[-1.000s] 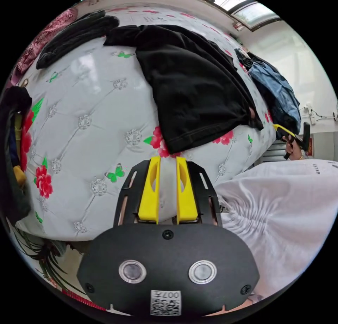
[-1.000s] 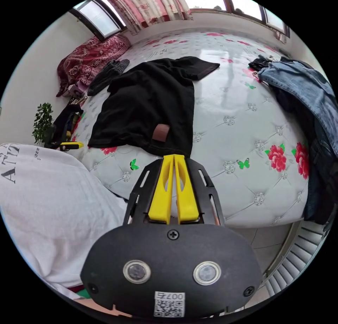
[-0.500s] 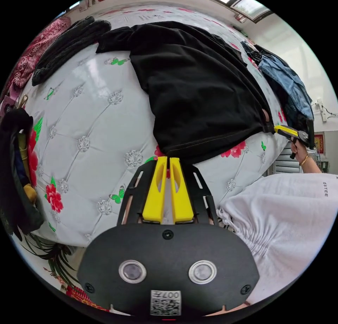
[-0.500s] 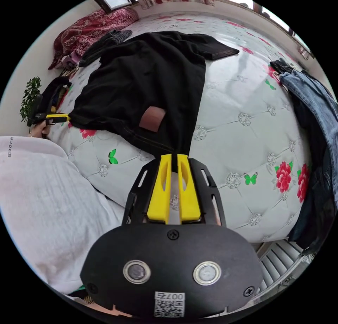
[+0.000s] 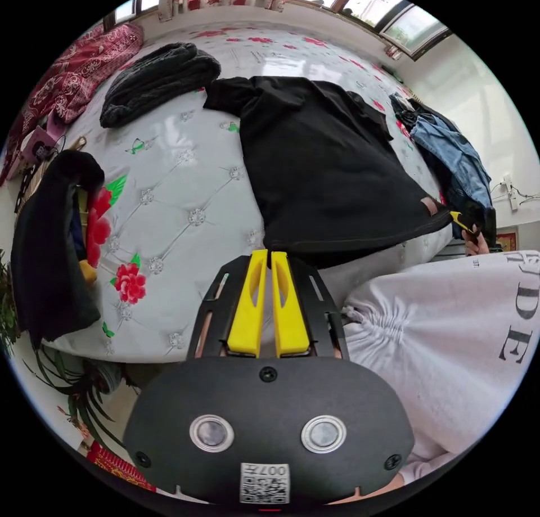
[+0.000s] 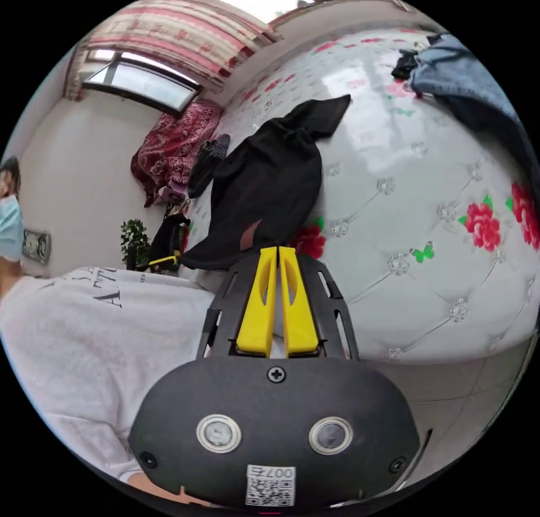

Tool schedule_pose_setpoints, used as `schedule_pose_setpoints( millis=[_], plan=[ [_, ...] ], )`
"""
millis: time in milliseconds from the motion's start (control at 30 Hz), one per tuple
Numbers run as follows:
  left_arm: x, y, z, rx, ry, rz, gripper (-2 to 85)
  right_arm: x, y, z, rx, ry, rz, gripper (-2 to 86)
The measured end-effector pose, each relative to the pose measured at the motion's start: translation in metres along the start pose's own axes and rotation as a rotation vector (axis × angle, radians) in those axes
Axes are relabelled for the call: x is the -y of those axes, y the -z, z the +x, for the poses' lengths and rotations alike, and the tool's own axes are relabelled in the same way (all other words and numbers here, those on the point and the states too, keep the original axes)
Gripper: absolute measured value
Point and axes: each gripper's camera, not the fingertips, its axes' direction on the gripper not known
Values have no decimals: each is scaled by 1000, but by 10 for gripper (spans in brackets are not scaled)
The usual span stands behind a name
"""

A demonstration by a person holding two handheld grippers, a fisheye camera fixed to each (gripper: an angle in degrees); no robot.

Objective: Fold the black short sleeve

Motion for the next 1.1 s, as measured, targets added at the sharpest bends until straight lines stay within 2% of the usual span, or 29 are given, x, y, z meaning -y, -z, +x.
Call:
schedule_pose_setpoints(
  millis=[100,233,300,367,467,567,633,767,900,1000,1100],
  plan=[
    [44,9,-21,-60,-11,56,-9,39,7,18,117,-92,47,-3],
    [173,83,-70,-145,43,238,-10,161,40,-9,151,-8,164,-2],
    [223,146,-85,-229,89,352,-10,221,69,-48,128,74,237,-2],
    [261,251,-82,-297,75,534,-10,266,111,-98,130,166,350,-2],
    [261,374,-45,-223,-56,708,-10,298,187,-183,149,328,554,-2],
    [222,448,-9,-154,-189,815,-10,292,242,-243,118,467,671,-2],
    [190,465,7,-114,-251,846,-10,273,268,-269,87,559,703,-2],
    [110,443,28,-48,-348,822,-10,225,283,-276,115,676,703,-2],
    [38,361,39,7,-374,713,-10,150,257,-257,25,755,546,-3],
    [-21,216,41,10,-322,513,-10,94,203,-224,-112,702,380,-3],
    [-51,90,32,-13,-191,328,-10,54,126,-164,-162,509,181,-3]
  ],
)
